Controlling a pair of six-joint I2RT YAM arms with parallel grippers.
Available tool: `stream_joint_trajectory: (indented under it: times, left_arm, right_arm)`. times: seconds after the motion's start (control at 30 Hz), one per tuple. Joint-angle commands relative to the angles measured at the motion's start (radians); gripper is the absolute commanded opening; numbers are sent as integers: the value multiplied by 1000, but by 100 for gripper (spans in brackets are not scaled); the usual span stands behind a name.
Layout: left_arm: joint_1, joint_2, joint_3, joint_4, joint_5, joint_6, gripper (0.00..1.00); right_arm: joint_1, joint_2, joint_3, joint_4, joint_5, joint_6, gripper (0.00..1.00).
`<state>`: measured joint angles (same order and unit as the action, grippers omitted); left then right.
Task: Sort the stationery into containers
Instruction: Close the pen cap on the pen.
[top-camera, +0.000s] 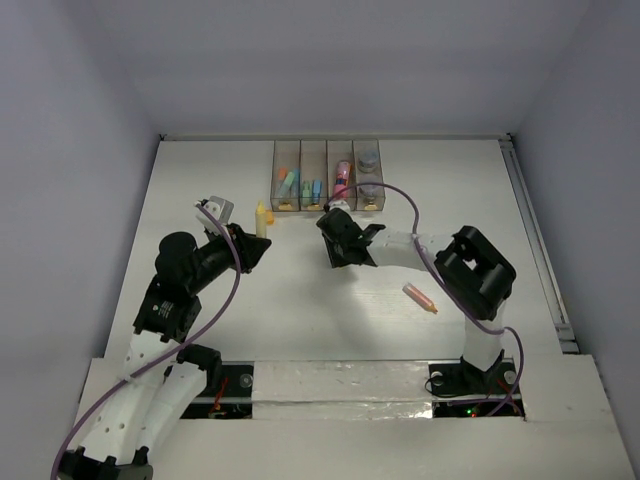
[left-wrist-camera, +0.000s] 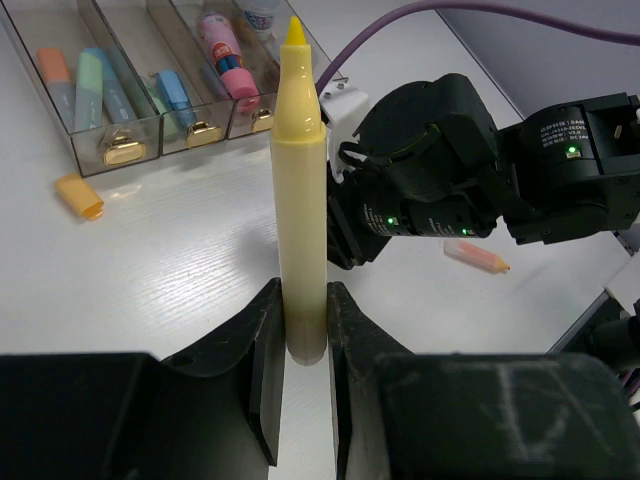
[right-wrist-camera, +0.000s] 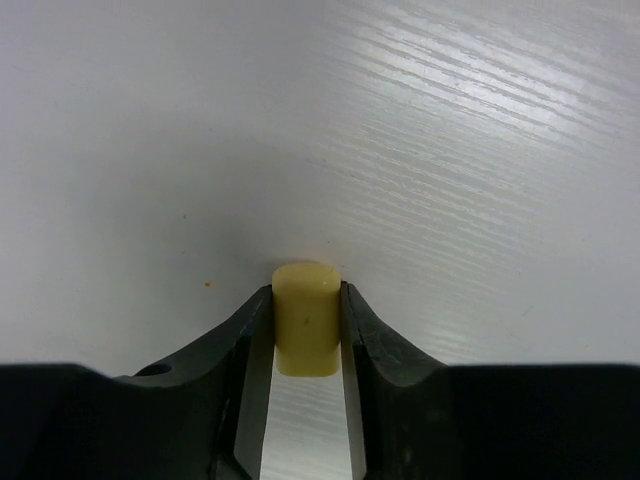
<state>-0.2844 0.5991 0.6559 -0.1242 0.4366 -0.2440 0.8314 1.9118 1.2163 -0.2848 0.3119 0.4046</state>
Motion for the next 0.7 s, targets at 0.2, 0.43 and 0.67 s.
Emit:
stream_joint_trajectory:
  times: [0.2,0.43,0.67]
  left_arm:
    - [4,-9,28,37,11,11,0]
    - [4,13,28,40,20,9,0]
    - [4,74,28,37,5,8,0]
  right_arm:
    - [-5,4,22,-22,47,-6,11]
    - [-5,-281,-53,258,70,0,6]
    - [17,-356,-43,645,-53,132,7]
